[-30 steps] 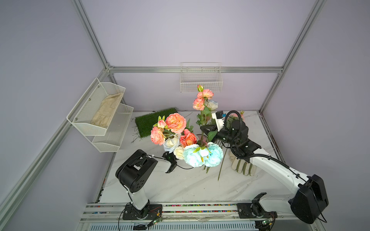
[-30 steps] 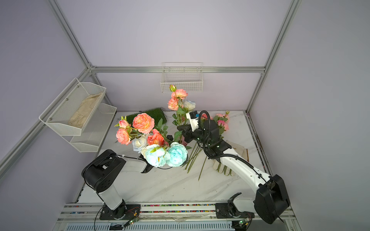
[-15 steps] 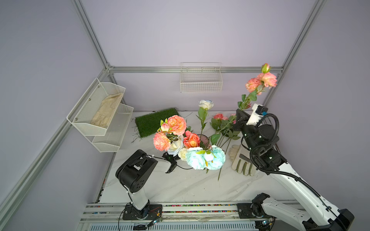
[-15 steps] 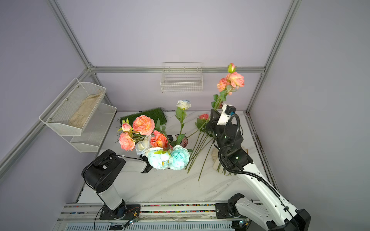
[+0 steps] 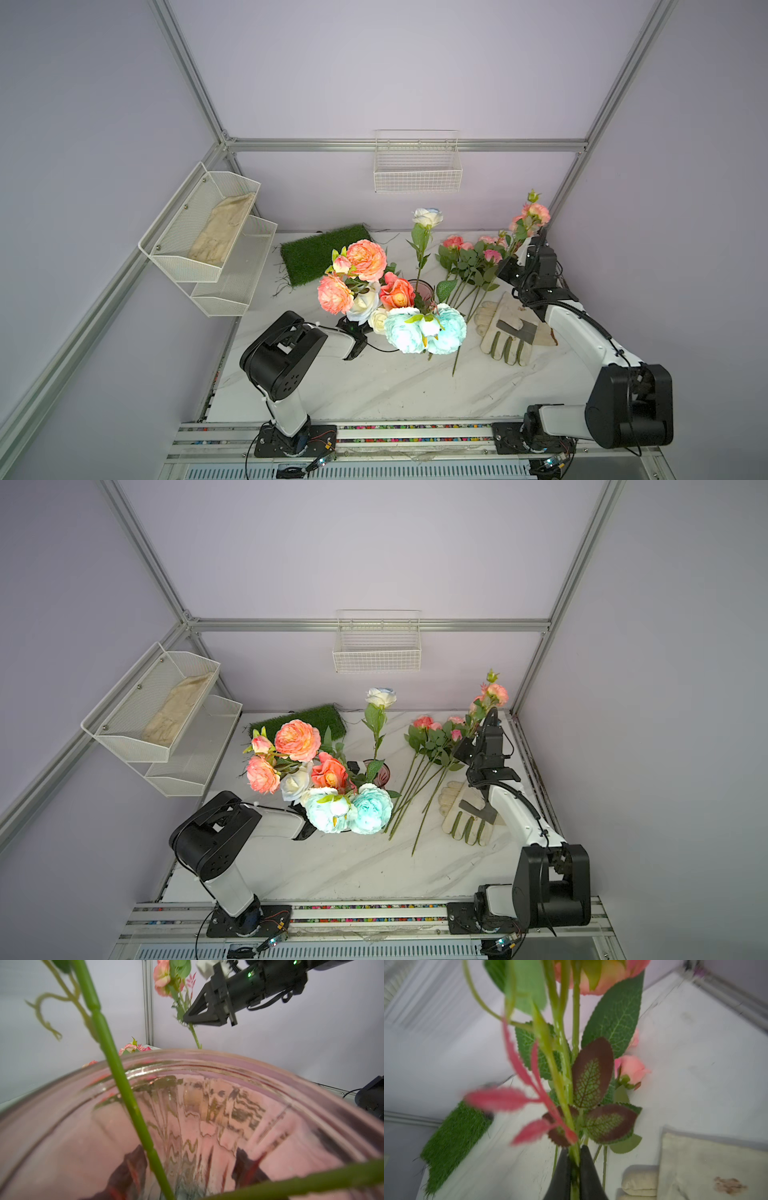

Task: Pick out pink flowers from the vase
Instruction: Place the flower at the center of the board, then adjust the flower in the vase.

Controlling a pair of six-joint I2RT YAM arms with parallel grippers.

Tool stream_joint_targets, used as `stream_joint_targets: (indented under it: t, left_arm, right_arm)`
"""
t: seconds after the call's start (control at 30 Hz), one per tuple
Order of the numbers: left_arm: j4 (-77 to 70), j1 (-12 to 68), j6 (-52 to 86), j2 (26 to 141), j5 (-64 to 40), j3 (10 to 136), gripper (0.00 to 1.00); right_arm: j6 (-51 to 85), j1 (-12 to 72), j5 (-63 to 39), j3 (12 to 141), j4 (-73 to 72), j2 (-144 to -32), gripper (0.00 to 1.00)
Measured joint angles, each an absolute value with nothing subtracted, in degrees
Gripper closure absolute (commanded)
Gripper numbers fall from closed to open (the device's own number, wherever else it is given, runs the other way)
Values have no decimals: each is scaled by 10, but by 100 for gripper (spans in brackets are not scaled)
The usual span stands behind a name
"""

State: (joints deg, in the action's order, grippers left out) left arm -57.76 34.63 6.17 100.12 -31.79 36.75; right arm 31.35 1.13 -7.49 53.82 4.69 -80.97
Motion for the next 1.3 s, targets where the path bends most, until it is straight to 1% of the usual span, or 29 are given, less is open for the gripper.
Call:
stream_joint_targets:
  t: [0.07, 0.13, 0.2, 0.3, 0.4, 0.5, 0.67, 0.8, 1.0, 1.1, 1.2, 1.3]
  left_arm:
    - [-577, 346, 62, 1001, -318, 368, 100]
    - [-577, 346, 62, 1001, -318, 368, 100]
    - [-577, 346, 61, 1001, -318, 368, 100]
    - [-576, 346, 60, 1001, -319, 368, 100]
    - [-576, 346, 58, 1001, -321, 368, 100]
    - [-576, 346, 57, 1001, -322, 368, 100]
    - [-576, 346, 57, 1001, -322, 368, 100]
    - [-576, 346, 57, 1001, -322, 368, 100]
    - [-576, 346, 57, 1001, -322, 368, 100]
    - [-577, 346, 57, 1002, -322, 368, 100]
    - [-577, 346, 57, 1002, -322, 368, 100]
    - [-578, 346, 57, 1002, -322, 368, 100]
  right_arm:
    - [326, 11, -110, 531, 32, -847, 94]
    - [344, 11, -135, 524, 17, -878, 77]
    - [359, 11, -151, 517, 4, -898, 67]
    - [371, 17, -165, 508, -15, -898, 64]
    - [366, 31, -193, 497, -44, -870, 66]
    - [342, 55, -250, 477, -79, -823, 68]
    - [277, 133, -369, 468, -98, -747, 70]
    - [217, 193, -443, 488, -52, -721, 76]
    - [142, 231, -482, 507, 69, -696, 82]
    - [126, 254, -509, 509, 107, -693, 85]
    - [126, 285, -531, 510, 118, -693, 85]
    - [142, 314, -547, 510, 98, -700, 85]
